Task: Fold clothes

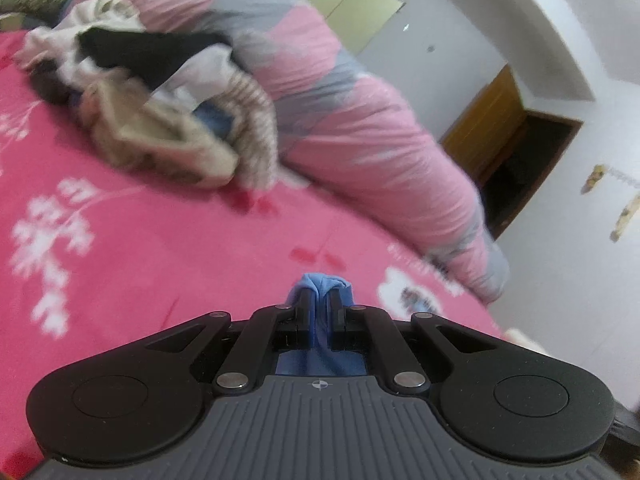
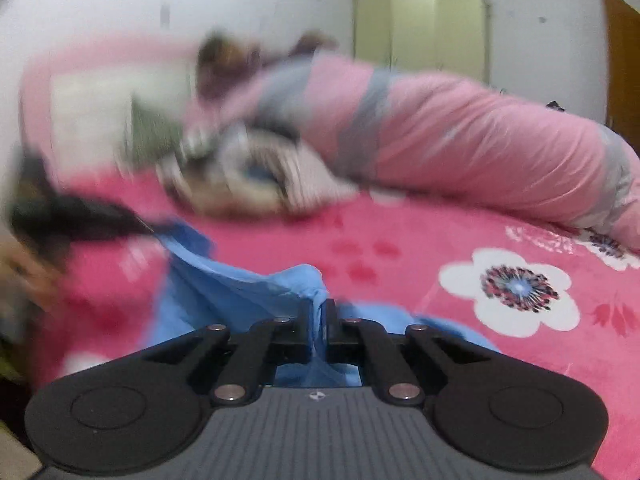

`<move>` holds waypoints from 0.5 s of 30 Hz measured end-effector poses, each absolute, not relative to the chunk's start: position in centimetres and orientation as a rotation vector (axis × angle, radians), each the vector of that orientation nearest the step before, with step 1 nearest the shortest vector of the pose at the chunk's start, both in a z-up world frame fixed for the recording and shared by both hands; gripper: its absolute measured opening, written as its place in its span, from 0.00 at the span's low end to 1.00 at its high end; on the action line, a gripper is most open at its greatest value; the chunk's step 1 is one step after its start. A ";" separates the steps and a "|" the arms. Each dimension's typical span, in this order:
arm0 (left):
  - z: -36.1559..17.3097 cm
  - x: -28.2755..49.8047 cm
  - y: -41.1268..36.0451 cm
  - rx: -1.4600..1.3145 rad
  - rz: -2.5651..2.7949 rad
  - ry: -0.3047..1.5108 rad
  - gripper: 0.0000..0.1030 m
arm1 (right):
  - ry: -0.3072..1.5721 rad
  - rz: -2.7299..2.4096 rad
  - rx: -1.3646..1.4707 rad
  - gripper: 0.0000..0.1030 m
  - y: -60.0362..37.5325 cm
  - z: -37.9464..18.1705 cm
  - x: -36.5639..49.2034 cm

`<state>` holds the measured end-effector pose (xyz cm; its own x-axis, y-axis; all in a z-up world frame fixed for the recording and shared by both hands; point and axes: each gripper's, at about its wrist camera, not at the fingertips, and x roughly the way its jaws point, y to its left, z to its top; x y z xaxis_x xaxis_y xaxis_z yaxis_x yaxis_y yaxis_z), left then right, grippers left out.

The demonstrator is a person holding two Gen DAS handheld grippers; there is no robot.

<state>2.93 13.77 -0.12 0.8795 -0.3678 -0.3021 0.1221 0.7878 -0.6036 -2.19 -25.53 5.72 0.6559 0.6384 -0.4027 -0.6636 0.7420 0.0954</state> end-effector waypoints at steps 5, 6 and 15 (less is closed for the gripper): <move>1.0 5.6 14.0 -0.650 -0.283 0.426 0.03 | 0.401 0.992 0.185 0.04 -24.6 8.0 -6.3; 0.7 5.9 14.1 -0.659 -0.276 0.467 0.04 | 0.426 1.012 0.193 0.04 -23.5 7.2 -6.6; -2.5 -1.2 18.1 -0.648 -0.207 0.650 0.32 | 0.724 0.995 0.279 0.04 -17.1 -3.0 -5.3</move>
<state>-1.20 18.05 -2.47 0.7840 -0.3734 -0.4959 -0.0177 0.7850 -0.6192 -5.29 -17.07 -2.96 0.3384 0.8393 -0.4255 -0.6627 0.5336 0.5255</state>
